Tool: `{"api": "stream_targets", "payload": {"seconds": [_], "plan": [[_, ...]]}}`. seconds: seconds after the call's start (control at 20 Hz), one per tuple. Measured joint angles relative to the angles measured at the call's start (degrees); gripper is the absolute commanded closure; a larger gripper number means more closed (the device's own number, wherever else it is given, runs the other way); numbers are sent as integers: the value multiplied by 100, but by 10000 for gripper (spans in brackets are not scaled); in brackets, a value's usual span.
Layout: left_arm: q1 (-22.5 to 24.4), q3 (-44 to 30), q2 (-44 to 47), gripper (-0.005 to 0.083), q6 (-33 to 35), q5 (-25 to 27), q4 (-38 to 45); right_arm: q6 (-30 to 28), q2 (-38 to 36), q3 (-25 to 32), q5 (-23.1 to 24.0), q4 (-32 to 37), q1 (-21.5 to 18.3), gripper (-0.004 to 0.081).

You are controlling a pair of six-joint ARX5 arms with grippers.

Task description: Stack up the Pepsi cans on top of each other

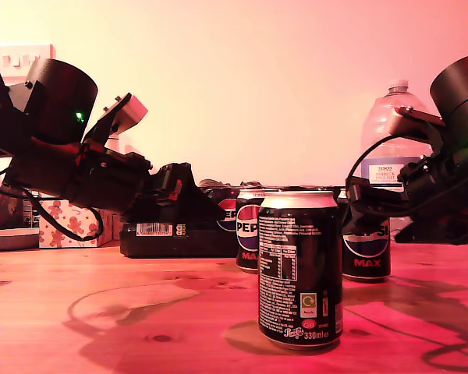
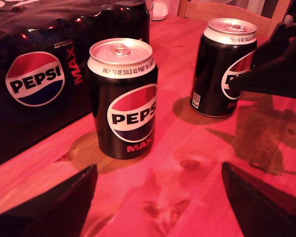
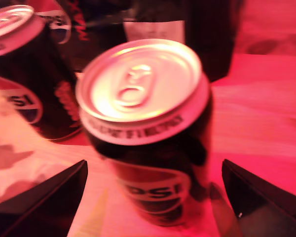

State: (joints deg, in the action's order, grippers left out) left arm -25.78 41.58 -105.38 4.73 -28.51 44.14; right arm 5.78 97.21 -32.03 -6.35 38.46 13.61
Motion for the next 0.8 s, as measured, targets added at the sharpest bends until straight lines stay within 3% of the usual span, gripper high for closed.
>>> {"api": "stream_targets", "payload": {"seconds": [0.35,0.65,0.8], "plan": [[0,0,0,44,0,-13,39,-247,70,-46,-63,533,0,-18],[2,0,0,44,0,-13,46,-273,964,-461,-101,769,0,-16],[0,0,0,44,0,-33,48,-291,1130,-461,-101,743,0,26]]}}
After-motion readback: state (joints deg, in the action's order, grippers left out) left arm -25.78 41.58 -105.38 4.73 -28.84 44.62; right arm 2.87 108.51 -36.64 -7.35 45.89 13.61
